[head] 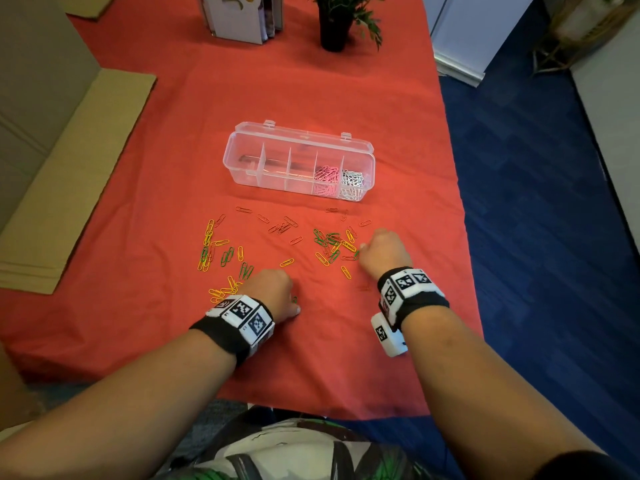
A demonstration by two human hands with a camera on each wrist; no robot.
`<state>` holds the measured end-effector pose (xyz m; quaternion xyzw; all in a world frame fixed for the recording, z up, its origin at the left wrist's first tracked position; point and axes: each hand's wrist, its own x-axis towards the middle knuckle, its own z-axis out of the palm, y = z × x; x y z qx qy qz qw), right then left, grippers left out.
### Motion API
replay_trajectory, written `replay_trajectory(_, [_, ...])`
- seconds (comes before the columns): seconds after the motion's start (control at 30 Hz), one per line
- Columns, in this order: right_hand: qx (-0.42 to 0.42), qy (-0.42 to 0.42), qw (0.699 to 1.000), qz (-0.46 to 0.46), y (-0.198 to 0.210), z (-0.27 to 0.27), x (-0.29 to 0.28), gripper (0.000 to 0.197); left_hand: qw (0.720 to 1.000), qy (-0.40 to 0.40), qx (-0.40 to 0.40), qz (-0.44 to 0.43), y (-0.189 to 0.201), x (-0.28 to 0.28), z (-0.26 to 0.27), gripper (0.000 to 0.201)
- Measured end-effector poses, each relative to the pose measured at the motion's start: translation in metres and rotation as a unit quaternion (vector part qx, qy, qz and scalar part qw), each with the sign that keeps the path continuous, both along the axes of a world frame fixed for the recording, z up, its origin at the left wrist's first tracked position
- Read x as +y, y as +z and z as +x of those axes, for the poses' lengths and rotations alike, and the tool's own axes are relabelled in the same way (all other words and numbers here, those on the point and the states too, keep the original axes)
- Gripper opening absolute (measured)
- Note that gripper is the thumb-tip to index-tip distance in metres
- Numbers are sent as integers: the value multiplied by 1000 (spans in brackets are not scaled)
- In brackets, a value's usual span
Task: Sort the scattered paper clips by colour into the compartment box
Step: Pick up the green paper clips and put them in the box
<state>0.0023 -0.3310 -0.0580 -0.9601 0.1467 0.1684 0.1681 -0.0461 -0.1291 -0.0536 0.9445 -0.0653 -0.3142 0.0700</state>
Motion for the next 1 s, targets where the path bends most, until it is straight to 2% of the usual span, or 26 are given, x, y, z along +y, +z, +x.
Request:
replay_trajectory(0.1, [1,41,998,-58,-6,-4,11,43,1000,2,4,-10,4,-4,-2,22])
replay_trajectory(0.23, [38,35,997,-64,-7,-2,19,48,998,28,23,-50,5,-5,1,17])
replay_trajectory(0.3, [47,41,997,-50,-8,-1,21,46,986,97,66,-116,8,-6,6,14])
replay_trajectory(0.33, [43,40,998,-26,-8,0,21,41,964,163,105,-184,10,-6,9,16])
replay_trajectory(0.37, [34,31,999,13,-7,1,20,35,920,239,151,-270,11,-6,12,15])
replay_trajectory(0.4, [21,11,998,64,-6,4,19,28,855,315,196,-361,13,-5,15,11])
replay_trajectory(0.43, [11,-20,992,127,-5,6,17,22,777,377,237,-444,16,-4,18,6])
replay_trajectory(0.47, [6,-59,978,199,-3,7,15,18,705,409,276,-510,19,-2,22,4])
replay_trajectory(0.5, [10,-107,953,282,0,9,14,18,648,419,304,-558,22,1,26,8])
replay_trajectory(0.53, [19,-164,912,374,3,10,12,21,606,422,318,-594,25,3,31,13])
replay_trajectory(0.57, [25,-221,855,468,8,10,10,23,583,427,320,-613,27,3,36,19])
replay_trajectory(0.6, [30,-267,794,545,13,10,8,24,571,440,314,-618,27,1,41,23])
replay_trajectory(0.63, [34,-294,750,592,16,11,6,23,574,458,299,-609,28,-3,46,26])
replay_trajectory(0.67, [37,-300,734,609,18,12,5,21,595,469,275,-591,25,-7,50,30])
replay_trajectory(0.7, [38,-291,743,602,16,14,5,20,639,469,236,-562,21,-13,55,33])
replay_trajectory(0.73, [35,-272,770,576,14,17,6,21,697,453,183,-524,16,-17,60,34])
replay_trajectory(0.8, [32,-202,858,471,7,22,12,22,815,382,50,-433,4,-24,70,24])
replay_trajectory(0.87, [27,-88,936,340,1,25,19,20,898,277,-56,-337,-2,-28,75,10])
replay_trajectory(0.93, [9,8,971,239,-7,24,24,27,942,188,-100,-258,-3,-31,75,24])
replay_trajectory(1.0, [-5,44,983,179,-8,20,23,31,956,150,-116,-223,-6,-32,75,27])
